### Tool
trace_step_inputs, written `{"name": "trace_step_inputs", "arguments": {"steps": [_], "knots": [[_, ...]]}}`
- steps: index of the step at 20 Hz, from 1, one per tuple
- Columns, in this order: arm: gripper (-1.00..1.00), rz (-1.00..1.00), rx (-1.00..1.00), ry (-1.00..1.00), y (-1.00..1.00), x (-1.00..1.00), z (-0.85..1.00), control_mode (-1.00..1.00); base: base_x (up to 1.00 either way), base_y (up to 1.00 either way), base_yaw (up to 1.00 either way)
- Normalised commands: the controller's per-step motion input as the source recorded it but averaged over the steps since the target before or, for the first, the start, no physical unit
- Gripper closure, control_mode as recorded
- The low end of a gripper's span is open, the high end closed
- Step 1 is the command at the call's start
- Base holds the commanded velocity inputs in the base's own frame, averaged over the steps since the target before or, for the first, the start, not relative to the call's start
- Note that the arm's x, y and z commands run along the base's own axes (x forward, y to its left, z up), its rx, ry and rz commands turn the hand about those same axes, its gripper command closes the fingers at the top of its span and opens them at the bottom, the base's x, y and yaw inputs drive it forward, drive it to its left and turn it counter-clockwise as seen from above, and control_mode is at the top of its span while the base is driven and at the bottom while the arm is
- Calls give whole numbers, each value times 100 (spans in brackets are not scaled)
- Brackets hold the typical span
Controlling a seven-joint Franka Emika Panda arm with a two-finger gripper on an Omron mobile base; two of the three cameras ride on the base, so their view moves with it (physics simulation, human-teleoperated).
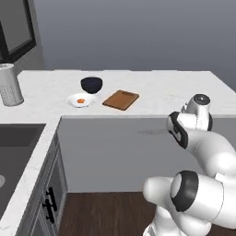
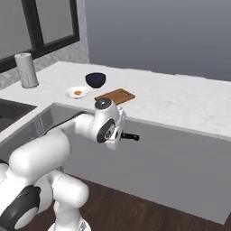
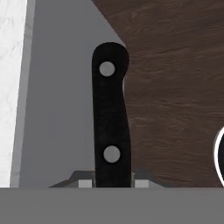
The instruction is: Pick up the knife from the drawer and place it on the cutting board. Then place the meat from the plate to the cutting board.
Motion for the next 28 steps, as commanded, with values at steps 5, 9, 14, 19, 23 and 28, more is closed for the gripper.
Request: {"name": "trace_step_inputs", "arguments": {"steps": [5, 9, 14, 19, 23, 28], "knots": [[100, 0, 0, 0, 0, 0, 0, 100, 52, 85, -29], [100, 0, 0, 0, 0, 0, 0, 100, 100, 22, -2], [100, 0, 0, 0, 0, 0, 0, 100, 100, 1, 0], [100, 0, 0, 0, 0, 0, 0, 100, 63, 23, 0], [100, 0, 0, 9, 7, 85, 22, -100, 0, 0, 0], [100, -11, 0, 16, 75, 95, 5, -100, 0, 0, 0]]}}
